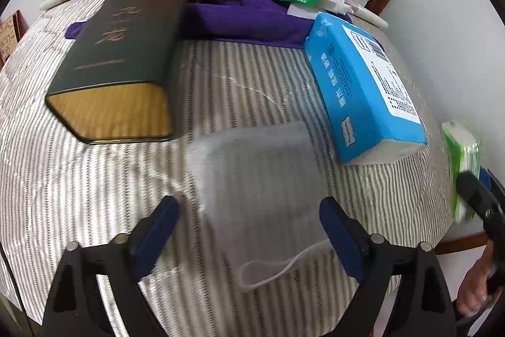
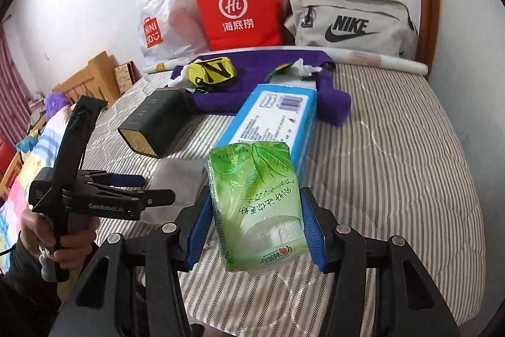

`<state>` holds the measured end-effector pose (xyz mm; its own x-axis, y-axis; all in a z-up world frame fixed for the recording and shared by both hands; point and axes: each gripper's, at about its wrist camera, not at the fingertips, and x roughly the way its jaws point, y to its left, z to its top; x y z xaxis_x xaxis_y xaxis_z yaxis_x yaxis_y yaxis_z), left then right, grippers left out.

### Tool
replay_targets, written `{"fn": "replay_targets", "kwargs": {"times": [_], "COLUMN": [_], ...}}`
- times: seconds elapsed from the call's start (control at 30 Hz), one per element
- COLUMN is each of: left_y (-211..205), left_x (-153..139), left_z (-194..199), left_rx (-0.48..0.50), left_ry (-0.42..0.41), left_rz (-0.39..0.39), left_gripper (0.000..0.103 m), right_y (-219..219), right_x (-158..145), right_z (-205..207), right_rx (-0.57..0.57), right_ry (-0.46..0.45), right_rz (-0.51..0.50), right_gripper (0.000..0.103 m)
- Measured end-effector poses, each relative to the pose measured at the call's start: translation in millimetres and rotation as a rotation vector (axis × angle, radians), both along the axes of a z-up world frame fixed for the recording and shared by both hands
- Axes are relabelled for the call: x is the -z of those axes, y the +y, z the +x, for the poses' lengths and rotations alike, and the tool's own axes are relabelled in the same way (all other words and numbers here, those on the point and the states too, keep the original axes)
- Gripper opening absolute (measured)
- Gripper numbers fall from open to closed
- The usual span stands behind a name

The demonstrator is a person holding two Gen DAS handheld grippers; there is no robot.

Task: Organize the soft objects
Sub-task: 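Grasp the white mesh bag with the left tool while the right tool holds the tissue pack, then carry the mesh bag with the left tool while the right tool carries the tissue pack to the towel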

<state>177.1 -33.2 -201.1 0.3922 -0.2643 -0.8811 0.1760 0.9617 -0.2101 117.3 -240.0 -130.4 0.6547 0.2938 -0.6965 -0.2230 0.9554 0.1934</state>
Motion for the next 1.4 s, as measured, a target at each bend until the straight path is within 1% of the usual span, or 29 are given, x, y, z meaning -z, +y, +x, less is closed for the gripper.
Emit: {"fn": "replay_targets", "kwargs": {"times": [0.13, 0.3, 0.47, 0.5, 0.57, 0.67, 0.7, 0.73, 0.77, 0.83, 0.87, 0.9, 0.93, 0.97, 1.03, 1.1, 1.13, 1.17, 1.23, 1.4], "left_y": [-16.3, -30.0, -45.3, -46.3, -43.1, -36.9, -34.1, -29.5, -26.1, -17.1, -13.0, -10.3, -4.6, 0.1, 13.5, 25.3, 31.7, 36.6, 44.7, 57.5], "left_x": [2.8, 6.4, 12.1, 12.5, 12.0, 9.7, 8.5, 6.9, 5.5, 2.7, 1.7, 1.1, 0.2, -0.3, -1.1, -0.2, 0.1, 0.5, 1.4, -1.7], "left_z": [8.4, 14.5, 10.3, 8.2, 5.6, -0.3, -2.2, -4.5, -5.9, -9.1, -10.1, -8.7, -8.7, -7.8, -5.8, -3.2, -3.5, -4.7, -10.0, -20.8], "left_rx": [-0.012, -0.027, -0.036, -0.034, -0.034, -0.031, -0.029, -0.027, -0.027, -0.021, -0.017, -0.015, -0.018, -0.02, -0.027, -0.031, -0.023, -0.018, -0.02, -0.028], "left_ry": [0.009, -0.01, -0.068, -0.085, -0.098, -0.117, -0.123, -0.129, -0.135, -0.144, -0.148, -0.151, -0.152, -0.151, -0.136, -0.114, -0.104, -0.099, -0.097, -0.109], "left_rz": [0.038, 0.114, 0.221, 0.228, 0.217, 0.216, 0.215, 0.213, 0.212, 0.208, 0.207, 0.203, 0.194, 0.184, 0.144, 0.082, 0.041, 0.018, -0.007, -0.033], "left_gripper": [0.103, 0.103, 0.103, 0.103, 0.102, 0.093, 0.088, 0.08, 0.075, 0.058, 0.053, 0.043, 0.034, 0.029, 0.014, 0.01, 0.009, 0.009, 0.009, 0.009], "right_y": [-3.6, -4.9, 1.0, 3.3, 6.9, 13.6, 15.3, 17.3, 19.8, 21.8, 23.2, 24.3, 25.2, 26.7, 29.4, 32.1, 33.2, 34.0, 35.4, 37.8], "right_x": [7.8, 19.6, 37.7, 42.7, 49.3, 62.3, 64.5, 65.7, 66.5, 66.3, 66.9, 67.5, 67.7, 68.0, 68.9, 68.5, 68.5, 68.7, 68.4, 67.5], "right_z": [-0.6, -3.3, -9.7, -10.8, -12.4, -11.7, -11.5, -11.3, -11.2, -10.3, -9.5, -8.8, -8.2, -7.0, -5.5, -4.5, -4.2, -3.5, -2.9, 0.1], "right_rx": [-0.006, -0.02, -0.055, -0.06, -0.067, -0.074, -0.071, -0.066, -0.064, -0.064, -0.064, -0.065, -0.064, -0.064, -0.063, -0.062, -0.062, -0.062, -0.059, -0.052], "right_ry": [0.017, 0.044, 0.092, 0.105, 0.123, 0.153, 0.153, 0.148, 0.145, 0.141, 0.144, 0.145, 0.145, 0.146, 0.15, 0.152, 0.153, 0.154, 0.157, 0.172], "right_rz": [0.01, 0.013, -0.007, -0.011, -0.015, -0.011, -0.017, -0.027, -0.038, -0.04, -0.043, -0.047, -0.052, -0.055, -0.063, -0.075, -0.08, -0.084, -0.091, -0.102], "right_gripper": [0.053, 0.053, 0.054, 0.054, 0.054, 0.054, 0.054, 0.054, 0.054, 0.054, 0.055, 0.055, 0.055, 0.055, 0.056, 0.056, 0.056, 0.056, 0.056, 0.055]}}
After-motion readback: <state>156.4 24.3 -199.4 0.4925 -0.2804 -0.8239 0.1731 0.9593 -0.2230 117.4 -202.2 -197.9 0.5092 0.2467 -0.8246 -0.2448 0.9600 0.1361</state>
